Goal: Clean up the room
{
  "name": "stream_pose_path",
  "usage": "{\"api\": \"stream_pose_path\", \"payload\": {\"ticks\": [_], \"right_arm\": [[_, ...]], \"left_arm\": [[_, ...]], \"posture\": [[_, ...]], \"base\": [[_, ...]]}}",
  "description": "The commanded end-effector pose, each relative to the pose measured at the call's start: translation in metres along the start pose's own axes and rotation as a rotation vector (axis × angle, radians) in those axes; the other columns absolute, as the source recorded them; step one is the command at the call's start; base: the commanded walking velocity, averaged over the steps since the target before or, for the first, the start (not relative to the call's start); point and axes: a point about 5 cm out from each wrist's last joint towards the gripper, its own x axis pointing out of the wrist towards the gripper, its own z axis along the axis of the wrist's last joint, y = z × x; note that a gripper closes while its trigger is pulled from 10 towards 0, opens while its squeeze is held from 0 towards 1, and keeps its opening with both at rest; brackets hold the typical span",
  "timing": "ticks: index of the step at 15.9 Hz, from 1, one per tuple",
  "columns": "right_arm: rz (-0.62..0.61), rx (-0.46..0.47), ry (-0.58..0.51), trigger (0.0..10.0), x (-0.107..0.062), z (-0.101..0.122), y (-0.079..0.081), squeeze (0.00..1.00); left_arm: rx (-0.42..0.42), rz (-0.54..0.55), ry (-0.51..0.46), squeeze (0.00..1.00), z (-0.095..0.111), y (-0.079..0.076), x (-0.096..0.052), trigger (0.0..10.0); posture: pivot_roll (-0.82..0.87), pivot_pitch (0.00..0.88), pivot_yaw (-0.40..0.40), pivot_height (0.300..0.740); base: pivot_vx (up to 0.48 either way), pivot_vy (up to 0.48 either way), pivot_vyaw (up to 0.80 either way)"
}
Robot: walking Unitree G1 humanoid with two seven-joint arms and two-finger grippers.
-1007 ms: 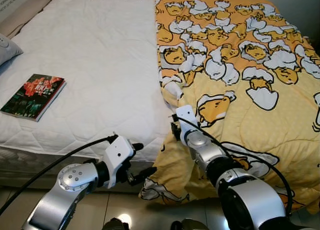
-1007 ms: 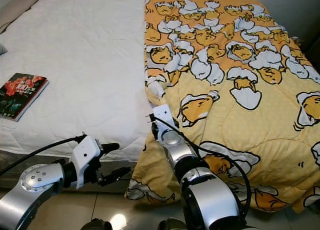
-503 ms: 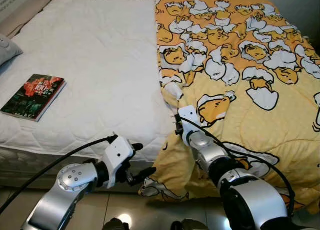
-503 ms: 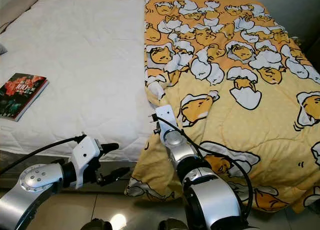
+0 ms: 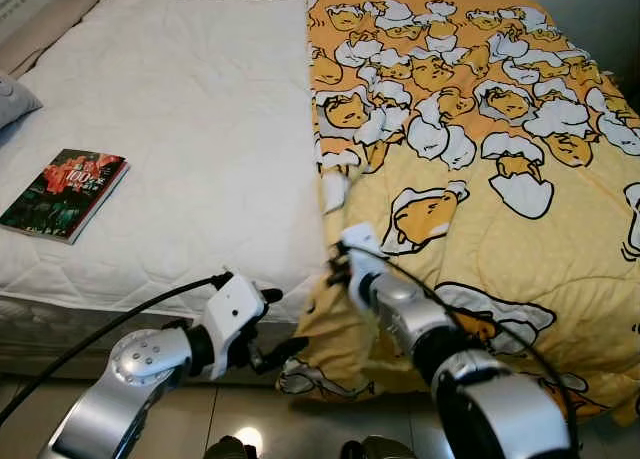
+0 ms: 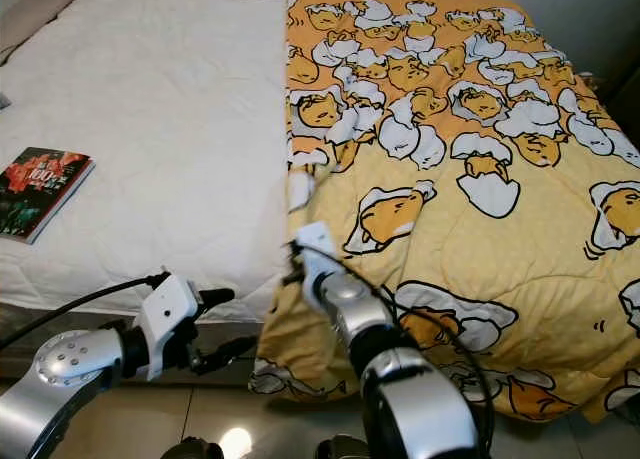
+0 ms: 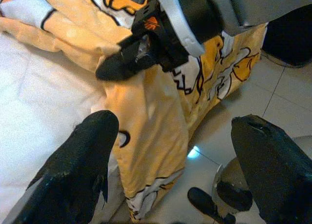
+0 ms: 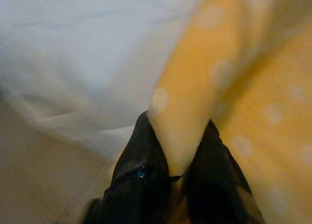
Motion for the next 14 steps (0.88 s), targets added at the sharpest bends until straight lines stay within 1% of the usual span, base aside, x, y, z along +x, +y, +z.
{"api": "stream_pose_path", "payload": {"ticks": [1, 3, 5, 7, 9, 10, 11, 12, 14], "right_arm": [[0.075, 0.015, 0.007, 0.0, 0.0, 0.0, 0.007, 0.0], [0.237, 0.045, 0.031, 0.0, 0.001, -0.003, 0.025, 0.0], [0.364, 0.043, 0.01, 0.0, 0.0, -0.003, 0.042, 0.0], [0.411, 0.045, -0.002, 0.0, -0.001, 0.0, 0.052, 0.0], [0.4, 0.048, -0.004, 0.0, 0.0, 0.002, 0.055, 0.0], [0.41, 0.087, -0.002, 10.0, 0.0, 0.003, 0.058, 0.0], [0.432, 0.124, 0.005, 10.0, 0.0, 0.003, 0.061, 0.14], [0.438, 0.123, 0.009, 10.0, -0.001, 0.002, 0.061, 1.0], [0.447, 0.092, 0.026, 10.0, -0.002, -0.002, 0.061, 1.0]], "left_arm": [[0.012, 0.007, -0.004, 0.0, 0.001, 0.001, -0.003, 10.0], [0.011, 0.008, -0.002, 0.0, 0.001, 0.001, -0.004, 10.0], [0.011, 0.011, 0.002, 0.0, 0.0, 0.001, -0.004, 10.0], [0.015, 0.014, 0.005, 0.0, 0.0, 0.003, -0.005, 10.0], [0.019, 0.016, 0.007, 0.0, -0.001, 0.004, -0.006, 10.0], [0.021, 0.017, 0.011, 0.0, -0.002, 0.005, -0.006, 10.0], [0.023, 0.018, 0.015, 0.0, -0.003, 0.005, -0.007, 10.0], [0.025, 0.018, 0.017, 0.0, -0.003, 0.005, -0.007, 10.0], [0.03, 0.024, 0.019, 0.0, -0.003, 0.007, -0.008, 10.0]], "posture": [[-0.03, 0.071, -0.053, 0.74], [-0.03, 0.07, -0.052, 0.74], [-0.03, 0.067, -0.051, 0.74], [-0.03, 0.063, -0.053, 0.74], [-0.02, 0.062, -0.054, 0.74], [-0.02, 0.056, -0.058, 0.74], [-0.02, 0.055, -0.059, 0.74], [-0.02, 0.055, -0.059, 0.74], [-0.02, 0.046, -0.062, 0.74]], "base": [[0.0, 0.0, 0.0], [0.0, 0.0, 0.0], [0.0, 0.0, 0.0], [0.0, 0.0, 0.0], [0.0, 0.0, 0.0], [0.0, 0.0, 0.0], [0.0, 0.0, 0.0], [0.0, 0.0, 0.0], [0.0, 0.0, 0.0]]}}
